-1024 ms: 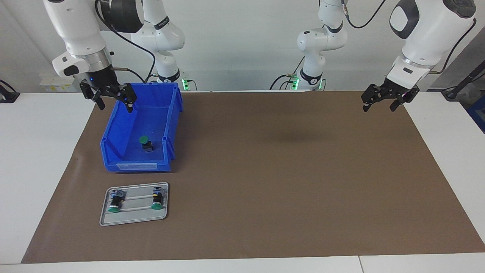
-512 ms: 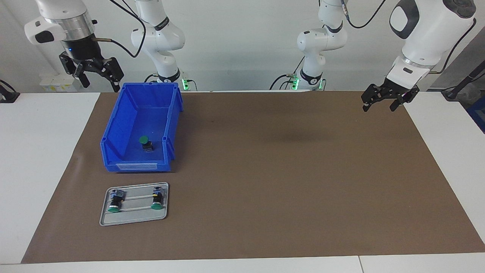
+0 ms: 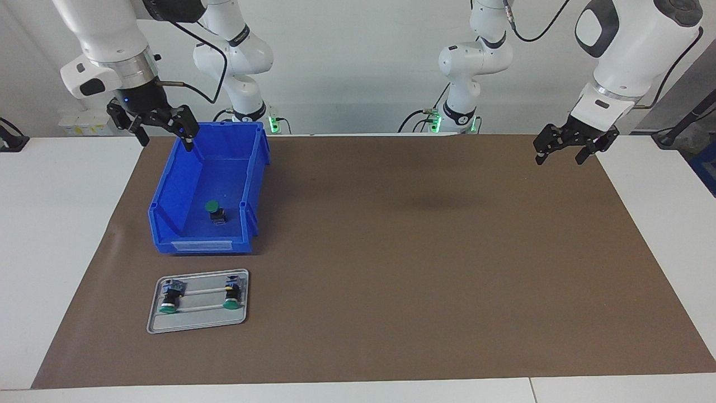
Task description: Place and press button with both arms
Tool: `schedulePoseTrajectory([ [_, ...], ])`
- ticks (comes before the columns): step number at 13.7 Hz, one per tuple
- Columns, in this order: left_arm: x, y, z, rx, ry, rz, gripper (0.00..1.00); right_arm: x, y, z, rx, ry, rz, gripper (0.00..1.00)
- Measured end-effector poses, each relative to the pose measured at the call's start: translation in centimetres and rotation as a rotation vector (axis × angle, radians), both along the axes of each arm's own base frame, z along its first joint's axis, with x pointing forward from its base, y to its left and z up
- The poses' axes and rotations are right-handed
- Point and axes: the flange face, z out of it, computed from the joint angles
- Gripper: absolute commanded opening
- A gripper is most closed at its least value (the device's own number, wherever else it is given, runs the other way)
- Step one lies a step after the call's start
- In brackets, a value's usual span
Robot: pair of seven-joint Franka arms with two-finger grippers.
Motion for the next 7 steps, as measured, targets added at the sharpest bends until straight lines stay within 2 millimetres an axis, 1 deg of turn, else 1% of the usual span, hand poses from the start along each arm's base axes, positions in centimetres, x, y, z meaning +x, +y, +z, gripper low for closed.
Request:
schedulePoseTrajectory([
  [3, 0.0, 0.0, 0.0, 0.000, 0.000, 0.000, 1.00, -0.4, 1.2, -1.1, 0.001, -0.006, 0.024, 1.00],
  [5, 0.0, 0.0, 0.0, 0.000, 0.000, 0.000, 1.00, -0.6, 1.8, -1.1, 0.003, -0.008, 0.036, 1.00],
  [7, 0.0, 0.0, 0.0, 0.000, 0.000, 0.000, 1.00, -0.6, 1.4, -1.0, 0.038, -0.013, 0.022, 1.00],
])
